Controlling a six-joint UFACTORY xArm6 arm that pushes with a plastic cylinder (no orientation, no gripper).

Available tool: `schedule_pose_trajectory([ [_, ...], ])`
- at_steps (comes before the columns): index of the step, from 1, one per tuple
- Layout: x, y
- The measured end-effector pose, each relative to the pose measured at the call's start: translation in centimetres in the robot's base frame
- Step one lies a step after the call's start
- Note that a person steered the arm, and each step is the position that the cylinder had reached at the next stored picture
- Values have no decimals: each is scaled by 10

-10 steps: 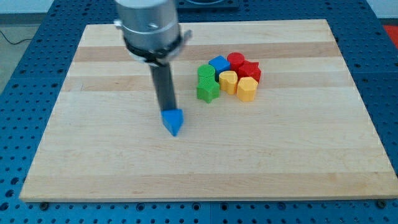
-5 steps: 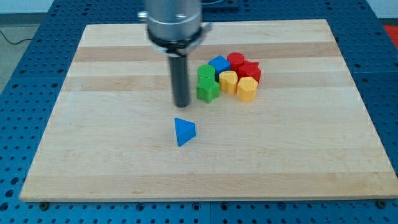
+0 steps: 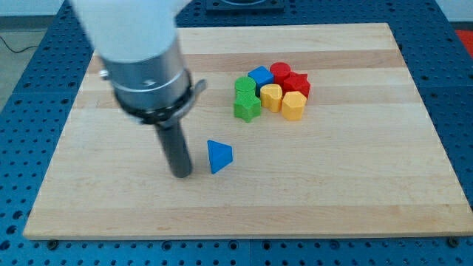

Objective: Push blue triangle into group of blocks

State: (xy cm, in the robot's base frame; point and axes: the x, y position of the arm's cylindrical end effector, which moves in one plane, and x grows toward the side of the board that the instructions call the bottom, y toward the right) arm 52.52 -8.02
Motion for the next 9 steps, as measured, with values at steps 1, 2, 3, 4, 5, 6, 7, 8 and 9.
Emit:
schedule_pose_trajectory([
  [1,-24,51],
  [2,-41,99],
  [3,-56,120],
  [4,-48,120],
  [5,-17,118],
  [6,8,118],
  [7,30,123],
  [8,35,165],
  [9,4,167],
])
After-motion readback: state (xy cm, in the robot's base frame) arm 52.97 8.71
